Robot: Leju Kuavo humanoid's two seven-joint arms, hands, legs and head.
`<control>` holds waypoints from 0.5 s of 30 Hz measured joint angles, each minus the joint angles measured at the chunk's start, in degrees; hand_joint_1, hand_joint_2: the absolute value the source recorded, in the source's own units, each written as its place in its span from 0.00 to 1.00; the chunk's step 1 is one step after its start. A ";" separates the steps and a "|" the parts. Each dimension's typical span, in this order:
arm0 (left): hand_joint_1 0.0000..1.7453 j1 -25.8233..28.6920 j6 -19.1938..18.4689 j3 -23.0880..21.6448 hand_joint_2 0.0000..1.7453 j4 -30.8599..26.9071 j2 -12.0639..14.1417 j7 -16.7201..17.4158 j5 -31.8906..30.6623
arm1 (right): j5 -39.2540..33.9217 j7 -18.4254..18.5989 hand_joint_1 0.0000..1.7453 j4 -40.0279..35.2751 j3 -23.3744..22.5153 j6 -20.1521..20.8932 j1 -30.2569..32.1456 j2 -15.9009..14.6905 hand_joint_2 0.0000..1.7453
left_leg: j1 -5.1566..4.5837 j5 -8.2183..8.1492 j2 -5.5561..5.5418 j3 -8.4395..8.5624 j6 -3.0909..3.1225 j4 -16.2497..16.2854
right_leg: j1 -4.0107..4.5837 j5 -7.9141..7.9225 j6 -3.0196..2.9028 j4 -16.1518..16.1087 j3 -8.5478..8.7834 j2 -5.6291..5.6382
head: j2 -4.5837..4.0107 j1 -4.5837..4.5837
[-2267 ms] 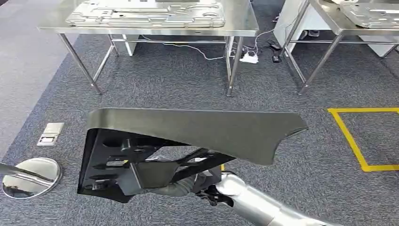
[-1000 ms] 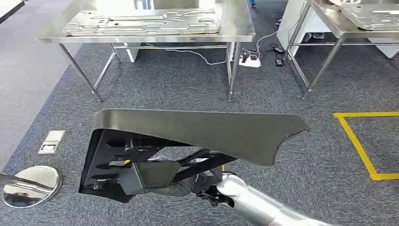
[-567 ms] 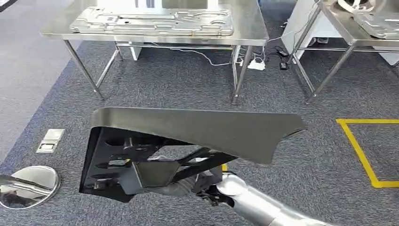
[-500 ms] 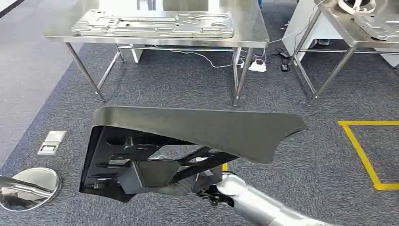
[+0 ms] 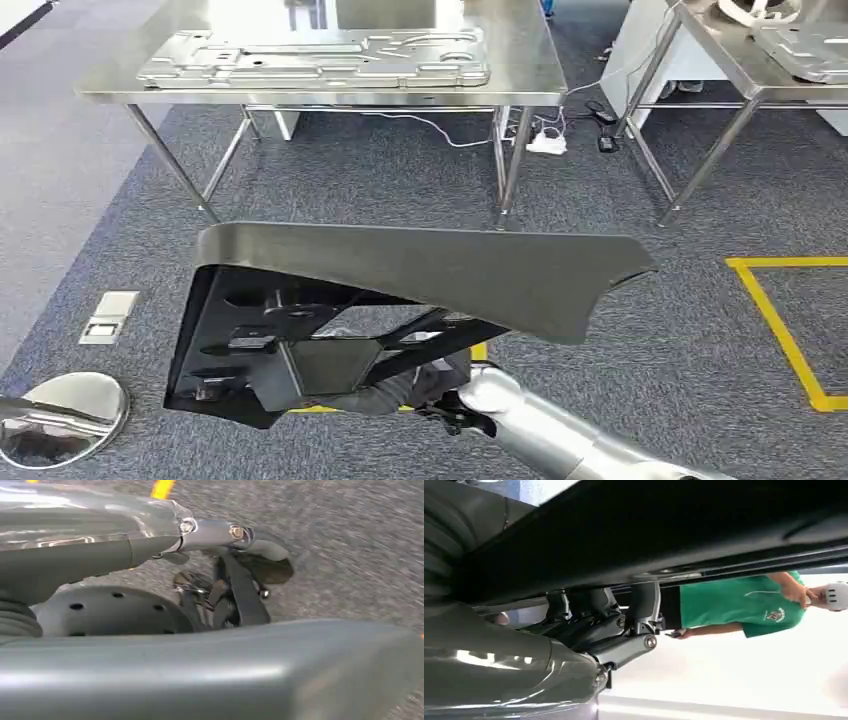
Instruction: Take the parts from the cabinet and place them on the table.
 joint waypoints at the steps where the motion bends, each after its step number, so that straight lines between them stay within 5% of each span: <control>1: 0.00 0.05 0.00 0.00 1.00 0.00 -0.02 0.00 -0.02 | 0.00 0.00 1.00 0.09 0.00 0.04 -0.13 0.00 1.00 | -0.63 -0.92 0.02 0.55 0.26 -0.22 | 0.32 -0.46 0.59 -0.15 0.27 0.00 | 0.00 -0.11; 4: 0.00 0.00 0.00 0.00 1.00 0.00 0.00 -0.07 -0.04 | -0.07 0.09 1.00 0.00 0.09 0.07 -0.04 0.02 1.00 | -0.77 -2.66 0.01 1.09 1.92 -1.99 | 0.28 -0.13 1.74 -0.22 0.27 0.10 | 0.00 0.04; 7: 0.00 0.17 -0.02 0.00 1.00 0.00 0.04 -0.11 -0.02 | -0.13 0.09 1.00 -0.07 0.09 0.13 -0.30 0.04 1.00 | -0.36 -3.11 -0.07 3.12 3.02 -2.99 | 0.26 -0.96 2.06 3.09 -0.40 0.07 | 0.00 0.09; 9: 0.00 -0.06 -0.02 0.00 1.00 0.00 0.02 -0.09 -0.02 | -0.13 0.09 1.00 0.00 0.11 0.13 -0.38 0.04 1.00 | -0.49 -3.60 -0.08 3.56 3.64 -3.03 | 0.39 -3.69 1.99 10.27 -4.87 0.08 | 0.00 0.15; 10: 0.00 -0.10 0.00 0.00 1.00 0.00 0.04 -0.11 -0.02 | -0.13 0.09 1.00 0.07 0.13 0.13 -0.18 -0.04 1.00 | -0.70 -3.96 -0.08 3.81 3.88 -3.02 | 0.44 -6.18 1.99 15.42 -8.46 0.08 | 0.00 0.15; 11: 0.00 -0.07 0.00 0.00 1.00 0.00 0.04 -0.13 -0.02 | -0.13 0.09 1.00 0.07 0.13 0.13 -0.02 -0.07 1.00 | -0.88 -4.25 -0.10 4.10 3.99 -3.02 | 0.48 -6.67 1.97 17.87 -10.60 0.08 | 0.02 0.15; 12: 0.00 0.02 0.04 0.00 1.00 0.00 0.04 -0.13 0.00 | -0.13 0.09 1.00 0.07 0.13 0.13 0.07 -0.07 1.00 | -1.01 -4.57 -0.12 4.54 4.00 -3.02 | 0.57 -5.59 1.84 17.84 -11.48 0.08 | 0.00 0.15; 13: 0.00 0.16 0.07 0.00 1.00 0.00 0.04 -0.15 0.00 | -0.15 0.09 1.00 0.07 0.13 0.13 0.09 -0.07 1.00 | -1.15 -5.07 -0.17 5.26 3.96 -3.02 | 0.77 -2.77 1.57 15.26 -11.14 0.08 | 0.00 0.15; 15: 0.00 0.12 0.07 0.00 1.00 0.00 0.02 -0.31 0.00 | -0.13 0.05 1.00 0.07 0.13 0.13 0.10 -0.09 1.00 | -1.34 -6.17 -0.22 6.87 3.67 -3.03 | 1.33 4.84 0.56 5.60 -8.31 0.11 | 0.00 0.15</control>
